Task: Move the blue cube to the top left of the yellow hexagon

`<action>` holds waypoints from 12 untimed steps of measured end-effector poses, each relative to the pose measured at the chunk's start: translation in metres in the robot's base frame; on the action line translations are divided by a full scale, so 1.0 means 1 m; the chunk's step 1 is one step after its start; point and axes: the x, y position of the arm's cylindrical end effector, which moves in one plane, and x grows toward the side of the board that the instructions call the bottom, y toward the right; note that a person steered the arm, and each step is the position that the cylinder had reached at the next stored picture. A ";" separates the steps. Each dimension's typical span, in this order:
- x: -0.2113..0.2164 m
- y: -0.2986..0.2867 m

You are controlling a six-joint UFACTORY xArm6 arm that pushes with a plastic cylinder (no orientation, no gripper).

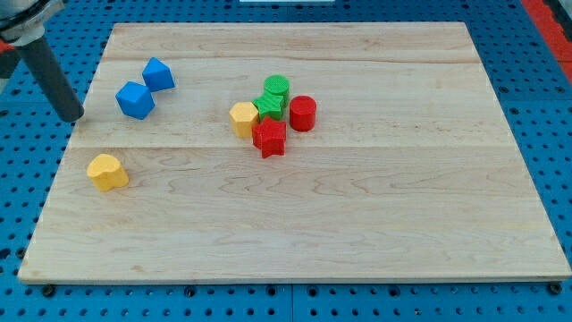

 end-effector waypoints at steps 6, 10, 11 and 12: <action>-0.037 0.114; -0.037 0.176; -0.039 0.178; -0.040 0.205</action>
